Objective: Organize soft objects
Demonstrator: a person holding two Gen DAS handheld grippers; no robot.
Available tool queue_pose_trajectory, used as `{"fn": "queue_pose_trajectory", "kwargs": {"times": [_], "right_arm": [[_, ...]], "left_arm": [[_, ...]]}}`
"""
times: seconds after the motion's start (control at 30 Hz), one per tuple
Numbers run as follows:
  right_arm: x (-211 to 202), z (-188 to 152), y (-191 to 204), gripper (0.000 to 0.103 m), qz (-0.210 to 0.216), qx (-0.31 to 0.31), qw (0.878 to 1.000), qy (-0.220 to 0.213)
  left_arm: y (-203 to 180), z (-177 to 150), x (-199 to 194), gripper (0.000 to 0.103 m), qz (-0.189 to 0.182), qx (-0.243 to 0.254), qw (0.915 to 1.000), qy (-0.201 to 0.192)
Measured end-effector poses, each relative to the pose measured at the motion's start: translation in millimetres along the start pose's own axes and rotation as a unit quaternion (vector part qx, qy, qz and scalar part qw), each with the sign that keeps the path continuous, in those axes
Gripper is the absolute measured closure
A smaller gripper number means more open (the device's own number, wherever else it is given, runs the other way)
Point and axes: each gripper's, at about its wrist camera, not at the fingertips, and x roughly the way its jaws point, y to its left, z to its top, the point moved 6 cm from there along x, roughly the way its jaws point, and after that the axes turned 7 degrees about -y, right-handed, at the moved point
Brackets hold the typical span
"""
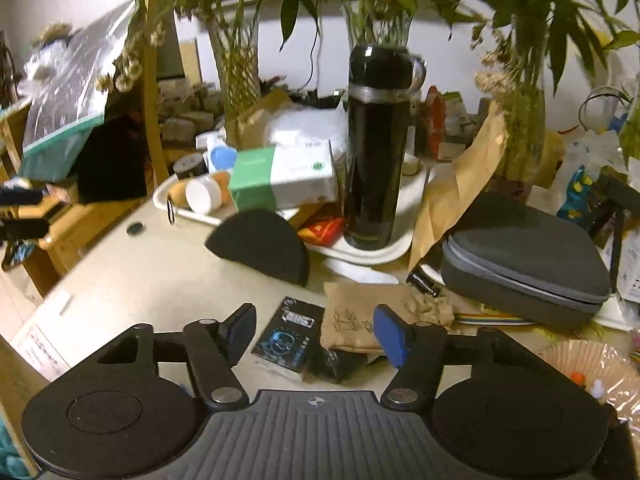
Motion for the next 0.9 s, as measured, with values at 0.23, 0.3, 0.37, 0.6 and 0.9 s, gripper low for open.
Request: {"fn": "queue_pose_trajectory", "kwargs": {"times": [0.23,0.3,0.37,0.6,0.9], "right_arm": [[30.4,-12.3,-7.0,0.045,0.001,-0.006,1.0,0.027],[40.3,-15.5,-7.2,0.046,0.003,-0.01,0.999,0.037],[51.0,-18.0,-7.5,0.048,-0.001,-0.016,0.999,0.044],[79.8,-25.2,-9.0,0.068,-0.009,-0.021,0.997,0.071],[80.1,-23.8,-9.2,0.092,-0.026,-0.03,0.996,0.076]], "left_arm": [[0.4,-1.3,4.0,0.03,0.015,0.015,0.9997,0.012],[0.6,-0.6,4.9,0.03,0.015,0.015,0.9997,0.013],[0.6,-0.2,6.5,0.03,0.016,0.016,0.9996,0.013],[1.4,-1.8,12.8,0.03,0.009,0.004,0.9996,0.028],[-0.9,-1.9,18.1,0.03,0.005,0.003,0.9994,0.034]]}}
